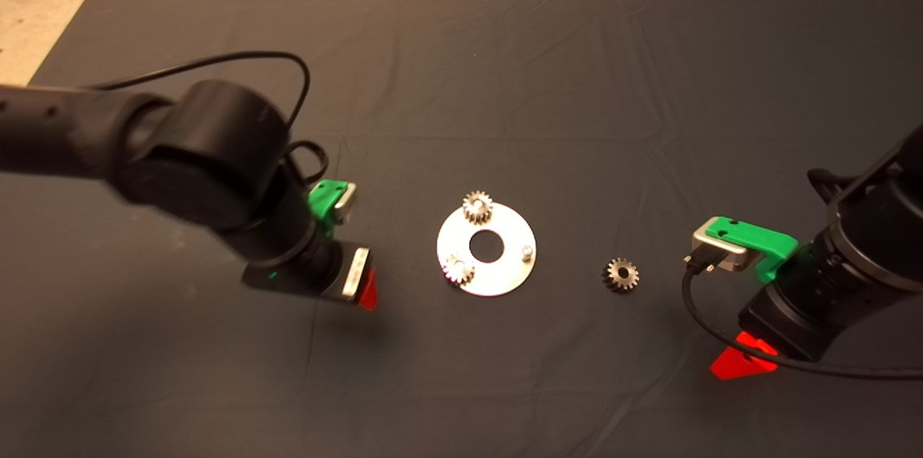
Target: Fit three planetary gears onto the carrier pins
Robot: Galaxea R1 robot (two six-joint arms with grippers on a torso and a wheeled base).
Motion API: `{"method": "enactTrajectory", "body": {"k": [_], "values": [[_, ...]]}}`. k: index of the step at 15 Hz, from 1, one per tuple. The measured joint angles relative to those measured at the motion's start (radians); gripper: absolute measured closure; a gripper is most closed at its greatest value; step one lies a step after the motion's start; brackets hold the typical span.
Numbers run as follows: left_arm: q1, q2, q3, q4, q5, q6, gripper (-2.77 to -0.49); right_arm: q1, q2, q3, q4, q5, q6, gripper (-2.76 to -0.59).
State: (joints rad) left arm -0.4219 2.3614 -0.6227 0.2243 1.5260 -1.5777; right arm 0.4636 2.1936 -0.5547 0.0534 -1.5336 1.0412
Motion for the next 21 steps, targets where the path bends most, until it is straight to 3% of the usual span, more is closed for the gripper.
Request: {"method": "enactTrajectory", "body": {"k": [1,3,7,9,13,18,21], "values": [[0.000,-0.026,0.041,-0.011,0.000,-0.006,-2.19,0.000,0.001,-0.010,0.000,0.001,-0.047,-2.75],[0.000,-0.067,0.064,-0.016,0.000,-0.014,-2.34,0.000,0.001,-0.035,0.000,0.003,-0.159,-2.75],[-0.006,-0.115,0.085,-0.025,0.000,-0.027,-2.48,0.000,0.057,-0.181,-0.001,0.000,-0.392,-2.75],[-0.007,-0.136,0.103,-0.038,0.000,-0.030,-2.48,-0.001,0.105,-0.226,-0.001,0.004,-0.477,-2.75],[-0.020,-0.209,0.116,-0.043,0.000,-0.031,-2.48,-0.001,0.154,-0.275,-0.003,0.003,-0.562,-2.75],[-0.020,-0.225,0.129,-0.046,0.000,-0.031,-2.48,-0.005,0.177,-0.287,-0.035,0.004,-0.652,-2.75],[-0.020,-0.232,0.136,-0.047,0.000,-0.031,-2.48,-0.052,0.187,-0.288,-0.087,0.005,-0.671,-2.75]]}}
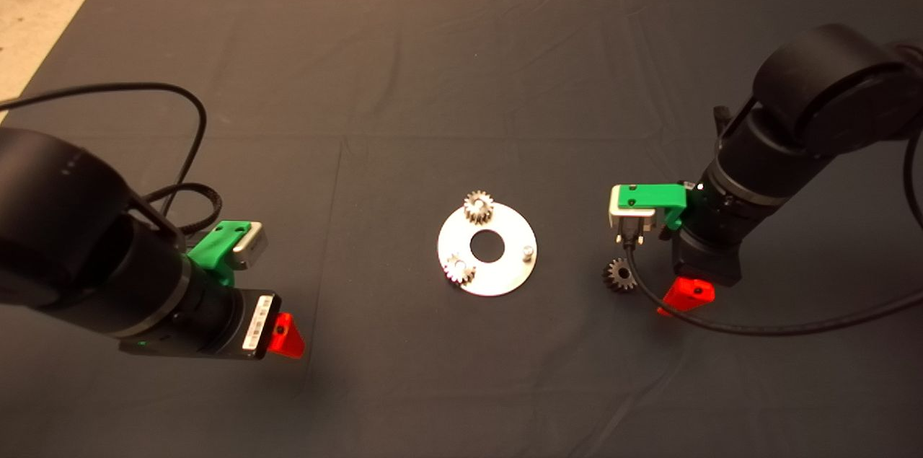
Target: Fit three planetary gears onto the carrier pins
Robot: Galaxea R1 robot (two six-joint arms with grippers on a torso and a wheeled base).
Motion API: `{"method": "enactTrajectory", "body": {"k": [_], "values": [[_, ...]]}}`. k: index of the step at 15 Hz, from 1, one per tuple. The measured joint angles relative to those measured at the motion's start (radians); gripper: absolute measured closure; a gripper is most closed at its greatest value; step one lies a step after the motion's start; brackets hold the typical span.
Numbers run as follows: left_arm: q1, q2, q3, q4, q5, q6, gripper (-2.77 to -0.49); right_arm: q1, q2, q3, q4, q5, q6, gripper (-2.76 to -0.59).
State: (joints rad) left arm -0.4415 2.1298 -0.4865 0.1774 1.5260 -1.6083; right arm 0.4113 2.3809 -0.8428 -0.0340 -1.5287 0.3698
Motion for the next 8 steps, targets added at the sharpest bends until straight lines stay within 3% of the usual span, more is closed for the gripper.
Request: {"method": "enactTrajectory", "body": {"k": [4,8], "values": [[0.000,-0.003,0.006,-0.003,0.000,0.000,-2.48,-0.038,-0.001,0.000,-0.071,0.000,-0.015,-2.75],[0.000,-0.005,0.010,-0.006,0.000,0.000,-2.48,-0.049,-0.001,0.000,-0.119,0.001,-0.025,-2.75]]}}
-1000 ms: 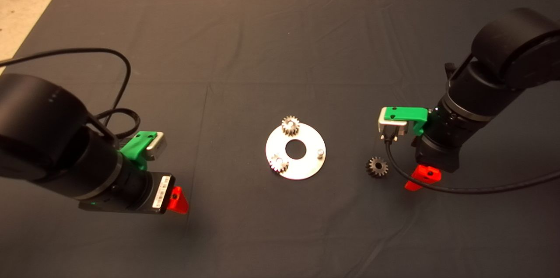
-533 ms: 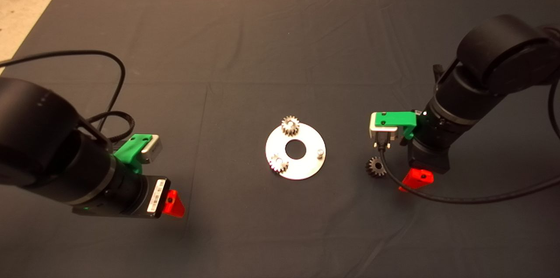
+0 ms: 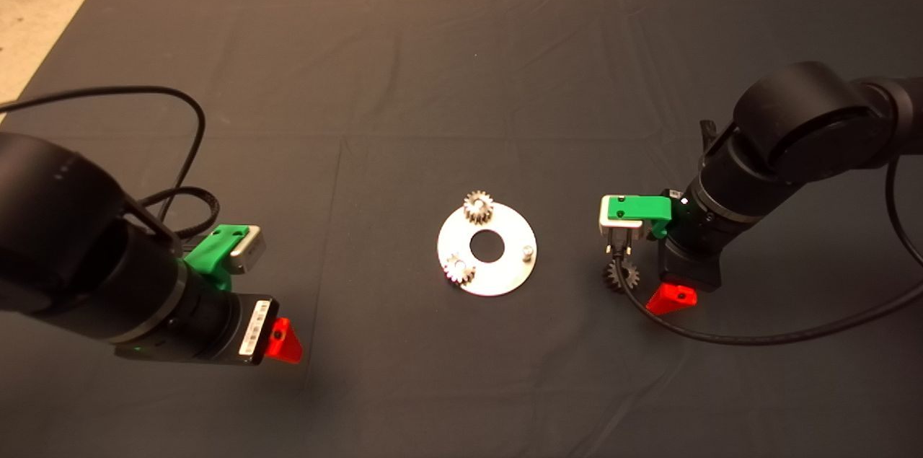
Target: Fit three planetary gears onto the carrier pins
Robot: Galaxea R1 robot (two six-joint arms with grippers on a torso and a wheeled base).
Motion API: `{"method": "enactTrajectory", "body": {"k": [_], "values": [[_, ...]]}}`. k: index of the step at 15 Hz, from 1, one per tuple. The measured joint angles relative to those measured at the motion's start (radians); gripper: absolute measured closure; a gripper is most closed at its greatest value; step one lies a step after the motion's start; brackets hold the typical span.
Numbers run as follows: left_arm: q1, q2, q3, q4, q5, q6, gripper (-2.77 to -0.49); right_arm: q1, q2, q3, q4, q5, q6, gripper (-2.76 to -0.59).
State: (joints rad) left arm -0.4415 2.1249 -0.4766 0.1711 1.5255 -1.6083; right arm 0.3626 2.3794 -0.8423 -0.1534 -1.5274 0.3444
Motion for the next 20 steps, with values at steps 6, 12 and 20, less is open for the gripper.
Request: {"method": "enactTrajectory", "body": {"k": [6,12,20], "values": [[0.000,0.000,0.001,-0.001,0.000,0.000,-2.48,-0.022,-0.011,0.039,-0.069,-0.001,-0.004,-2.75],[0.000,0.000,0.001,-0.003,0.000,0.001,-2.48,-0.036,-0.021,0.090,-0.132,0.000,-0.004,-2.75],[0.000,-0.003,0.001,-0.004,0.000,0.019,-2.48,-0.120,-0.036,0.099,-0.267,-0.001,-0.004,-2.75]]}}
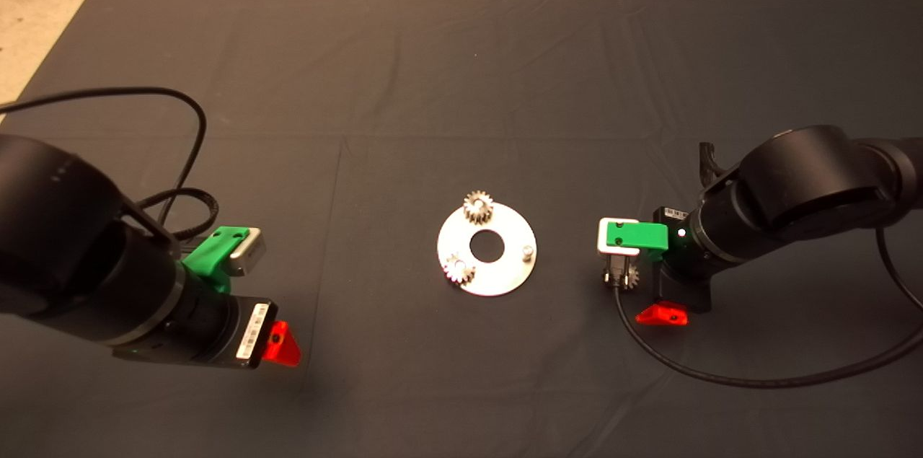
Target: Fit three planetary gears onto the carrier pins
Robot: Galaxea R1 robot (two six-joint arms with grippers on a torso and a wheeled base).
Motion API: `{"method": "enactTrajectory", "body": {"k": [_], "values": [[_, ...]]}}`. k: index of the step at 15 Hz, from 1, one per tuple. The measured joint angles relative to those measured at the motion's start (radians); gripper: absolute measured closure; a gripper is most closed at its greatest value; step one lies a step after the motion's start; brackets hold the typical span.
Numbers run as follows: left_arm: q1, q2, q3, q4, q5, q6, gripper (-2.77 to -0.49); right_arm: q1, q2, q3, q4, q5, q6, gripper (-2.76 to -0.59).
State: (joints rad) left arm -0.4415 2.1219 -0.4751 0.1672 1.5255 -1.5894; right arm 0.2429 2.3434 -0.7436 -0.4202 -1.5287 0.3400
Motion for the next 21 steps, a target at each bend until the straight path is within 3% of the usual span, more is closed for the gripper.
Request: {"method": "enactTrajectory", "body": {"k": [7,12,19,21], "values": [[0.000,-0.001,0.007,-0.008,0.001,0.001,-2.48,-0.043,0.004,-0.071,-0.025,0.000,0.000,-2.75],[0.000,-0.003,0.012,-0.011,0.000,0.001,-2.48,-0.051,0.048,-0.133,-0.031,-0.001,-0.001,-2.75],[0.000,-0.003,0.018,-0.014,0.000,0.001,-2.48,-0.057,0.085,-0.148,-0.032,0.002,-0.001,-2.66],[0.000,-0.003,0.019,-0.014,0.000,0.001,-2.48,-0.057,0.085,-0.148,-0.033,0.001,-0.001,-2.53]]}}
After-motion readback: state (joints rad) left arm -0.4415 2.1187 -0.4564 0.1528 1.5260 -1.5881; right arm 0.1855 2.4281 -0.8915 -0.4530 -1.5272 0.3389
